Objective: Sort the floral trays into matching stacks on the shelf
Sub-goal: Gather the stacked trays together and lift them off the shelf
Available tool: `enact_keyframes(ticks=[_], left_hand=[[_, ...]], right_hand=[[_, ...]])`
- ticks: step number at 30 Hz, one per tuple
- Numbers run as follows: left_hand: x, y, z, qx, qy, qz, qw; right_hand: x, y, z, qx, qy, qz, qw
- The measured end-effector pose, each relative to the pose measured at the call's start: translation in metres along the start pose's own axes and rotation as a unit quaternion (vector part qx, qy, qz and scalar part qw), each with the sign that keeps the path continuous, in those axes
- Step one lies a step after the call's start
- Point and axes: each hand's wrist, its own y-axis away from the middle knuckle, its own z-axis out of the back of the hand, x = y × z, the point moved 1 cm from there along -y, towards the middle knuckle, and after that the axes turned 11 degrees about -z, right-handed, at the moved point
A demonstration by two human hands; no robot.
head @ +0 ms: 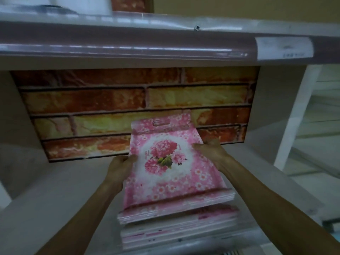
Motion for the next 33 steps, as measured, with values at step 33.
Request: enact_keyframes(ticks=[33], left_hand=[[0.025, -0.001, -0.01, 0.02, -0.39, -0.037, 0.92]], right_hand=[[-0.056, -0.034, -0.015, -0.085, 0.291, 0.027, 0.953]])
